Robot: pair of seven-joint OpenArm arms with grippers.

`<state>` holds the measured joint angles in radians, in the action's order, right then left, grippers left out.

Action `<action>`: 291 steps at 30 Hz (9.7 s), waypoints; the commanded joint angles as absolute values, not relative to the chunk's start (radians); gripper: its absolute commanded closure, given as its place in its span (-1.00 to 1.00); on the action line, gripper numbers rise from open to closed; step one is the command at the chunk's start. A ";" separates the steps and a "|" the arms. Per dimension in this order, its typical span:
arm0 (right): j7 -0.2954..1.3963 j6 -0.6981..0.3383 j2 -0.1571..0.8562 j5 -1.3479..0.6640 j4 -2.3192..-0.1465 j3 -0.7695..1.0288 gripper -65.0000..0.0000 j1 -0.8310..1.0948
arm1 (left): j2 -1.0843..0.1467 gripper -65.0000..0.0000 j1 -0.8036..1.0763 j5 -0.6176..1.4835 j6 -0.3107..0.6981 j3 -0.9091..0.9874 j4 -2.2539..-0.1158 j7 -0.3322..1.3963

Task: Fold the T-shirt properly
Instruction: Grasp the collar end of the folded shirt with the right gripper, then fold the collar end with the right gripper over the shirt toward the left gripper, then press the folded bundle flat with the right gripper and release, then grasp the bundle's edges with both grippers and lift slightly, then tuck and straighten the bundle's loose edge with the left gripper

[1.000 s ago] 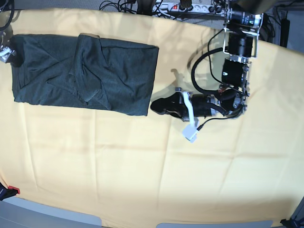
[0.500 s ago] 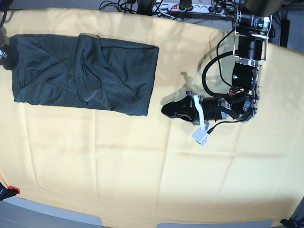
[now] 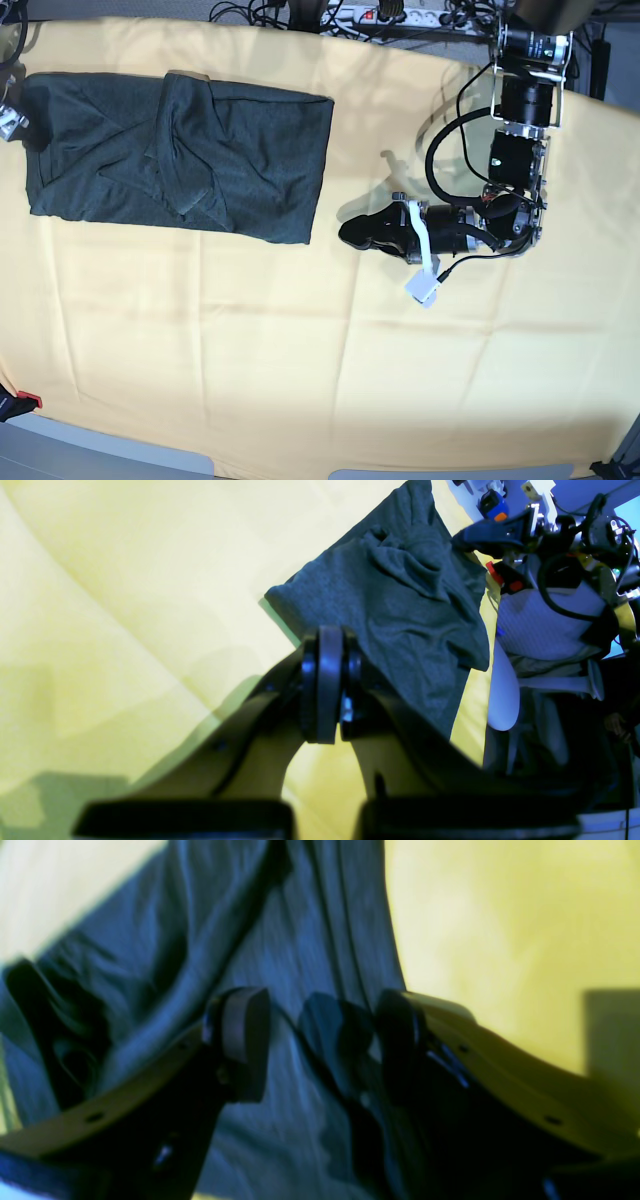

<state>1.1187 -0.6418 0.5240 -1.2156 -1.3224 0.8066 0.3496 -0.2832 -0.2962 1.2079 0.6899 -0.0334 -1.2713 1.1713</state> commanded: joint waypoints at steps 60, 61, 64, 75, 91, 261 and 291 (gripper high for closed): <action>1.396 -0.698 0.438 -1.484 -1.191 0.593 0.04 0.222 | -0.288 1.00 -0.324 1.247 0.698 -0.030 -1.290 1.159; 1.396 -0.698 0.438 -1.484 -1.191 0.593 0.13 0.222 | -0.288 1.00 -0.324 1.248 0.698 -0.030 -1.290 1.159; 1.396 -0.698 0.438 -1.484 -1.191 0.593 0.68 0.221 | -0.288 1.00 -0.324 1.248 0.698 -0.030 -1.290 1.158; 1.396 -0.698 0.488 -1.427 -1.301 0.598 1.00 0.216 | -0.288 1.00 -0.336 1.248 0.698 -0.030 -1.290 1.151; 1.208 -0.698 0.502 -0.992 -1.616 0.723 1.00 0.219 | -0.288 1.00 -0.342 1.247 0.698 -0.030 -1.290 1.152; 0.920 -0.698 0.506 -0.527 -1.699 -0.215 1.00 -0.110 | -0.279 1.00 -0.236 0.741 0.694 -0.754 -1.692 1.015; 1.033 -0.688 0.531 -0.946 -1.901 0.086 1.00 0.297 | -0.228 1.00 -0.630 0.464 0.659 -0.752 -1.348 0.704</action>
